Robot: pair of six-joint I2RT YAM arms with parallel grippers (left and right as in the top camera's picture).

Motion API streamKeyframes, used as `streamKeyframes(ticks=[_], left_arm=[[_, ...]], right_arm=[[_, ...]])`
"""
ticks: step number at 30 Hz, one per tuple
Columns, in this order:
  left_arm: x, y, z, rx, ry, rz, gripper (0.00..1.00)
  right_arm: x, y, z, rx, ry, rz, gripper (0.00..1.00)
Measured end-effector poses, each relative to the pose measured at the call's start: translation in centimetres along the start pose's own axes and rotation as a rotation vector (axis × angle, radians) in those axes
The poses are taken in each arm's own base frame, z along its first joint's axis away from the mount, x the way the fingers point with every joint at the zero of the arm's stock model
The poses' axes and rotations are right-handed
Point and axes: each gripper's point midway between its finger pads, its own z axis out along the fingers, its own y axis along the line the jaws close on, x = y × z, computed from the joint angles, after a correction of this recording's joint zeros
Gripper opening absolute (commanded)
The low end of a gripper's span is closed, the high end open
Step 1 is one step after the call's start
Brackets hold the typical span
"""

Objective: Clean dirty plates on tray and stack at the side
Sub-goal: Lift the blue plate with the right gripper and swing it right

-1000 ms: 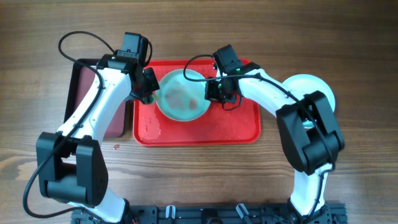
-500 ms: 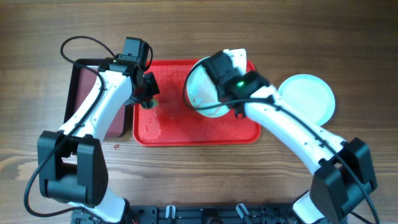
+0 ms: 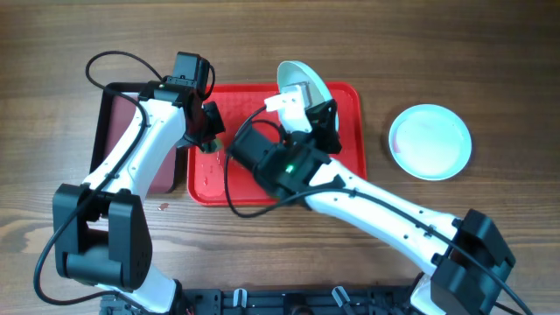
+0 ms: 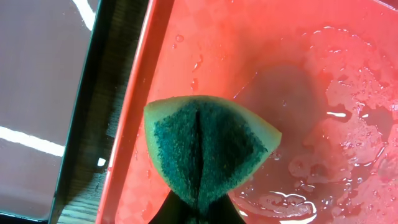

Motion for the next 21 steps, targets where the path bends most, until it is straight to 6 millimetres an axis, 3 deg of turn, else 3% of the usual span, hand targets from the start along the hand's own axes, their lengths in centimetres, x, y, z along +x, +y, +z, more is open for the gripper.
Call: streamKeyframes(ticks=[4, 15, 21], left_arm=[[0.0, 0.0, 0.0, 0.003, 0.002, 0.000, 0.04], [0.0, -0.1, 0.0, 0.003, 0.002, 0.000, 0.04], [0.0, -0.1, 0.0, 0.003, 0.001, 0.001, 0.04]], right_arm=[[-1.0, -0.4, -1.3, 0.039, -0.060, -0.001, 0.04], [-1.1, -0.5, -1.3, 0.045, -0.064, 0.005, 0.04], [2.7, 5.4, 0.0, -0.330, 0.180, 0.026, 0.04]])
